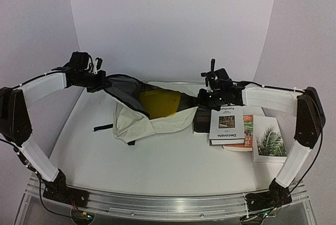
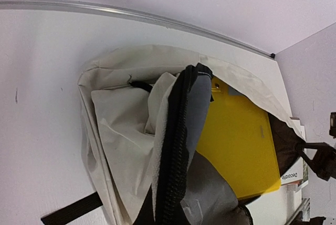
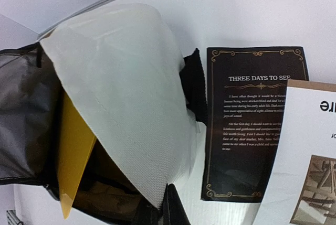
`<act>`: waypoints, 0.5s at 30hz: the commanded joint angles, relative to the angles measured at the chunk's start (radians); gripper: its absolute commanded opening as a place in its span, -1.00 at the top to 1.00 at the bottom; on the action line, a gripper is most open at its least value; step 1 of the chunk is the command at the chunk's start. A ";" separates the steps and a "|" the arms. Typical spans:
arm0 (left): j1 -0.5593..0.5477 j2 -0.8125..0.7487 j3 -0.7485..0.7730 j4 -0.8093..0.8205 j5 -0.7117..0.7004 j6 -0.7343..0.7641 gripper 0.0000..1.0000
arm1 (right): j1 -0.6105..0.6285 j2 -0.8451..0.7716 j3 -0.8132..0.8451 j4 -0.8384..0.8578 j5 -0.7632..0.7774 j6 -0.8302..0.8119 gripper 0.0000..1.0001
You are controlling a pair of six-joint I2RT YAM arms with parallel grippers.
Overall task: Pack the student bag
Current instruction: Adjust the stationery in the student bag.
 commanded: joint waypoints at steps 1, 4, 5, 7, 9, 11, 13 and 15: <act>0.010 -0.071 -0.022 0.056 0.041 -0.028 0.99 | -0.018 0.047 0.062 -0.020 0.063 -0.080 1.00; 0.010 -0.057 -0.019 0.073 0.082 -0.045 1.00 | -0.018 0.053 0.082 -0.019 0.022 -0.103 1.00; 0.010 -0.049 -0.015 0.082 0.104 -0.053 1.00 | -0.018 0.051 0.086 -0.016 -0.017 -0.117 1.00; 0.010 -0.031 -0.011 0.116 0.160 -0.073 1.00 | -0.017 0.049 0.100 -0.006 -0.139 -0.152 1.00; 0.009 -0.005 -0.016 0.172 0.219 -0.105 0.98 | -0.009 0.043 0.105 0.005 -0.224 -0.169 1.00; 0.010 0.032 -0.007 0.194 0.258 -0.118 0.95 | 0.000 0.027 0.101 0.018 -0.245 -0.170 1.00; 0.009 0.058 0.013 0.165 0.239 -0.098 0.93 | 0.003 0.015 0.098 0.017 -0.226 -0.164 1.00; 0.010 0.063 0.020 0.126 0.145 -0.060 0.92 | 0.003 0.004 0.091 0.017 -0.211 -0.160 1.00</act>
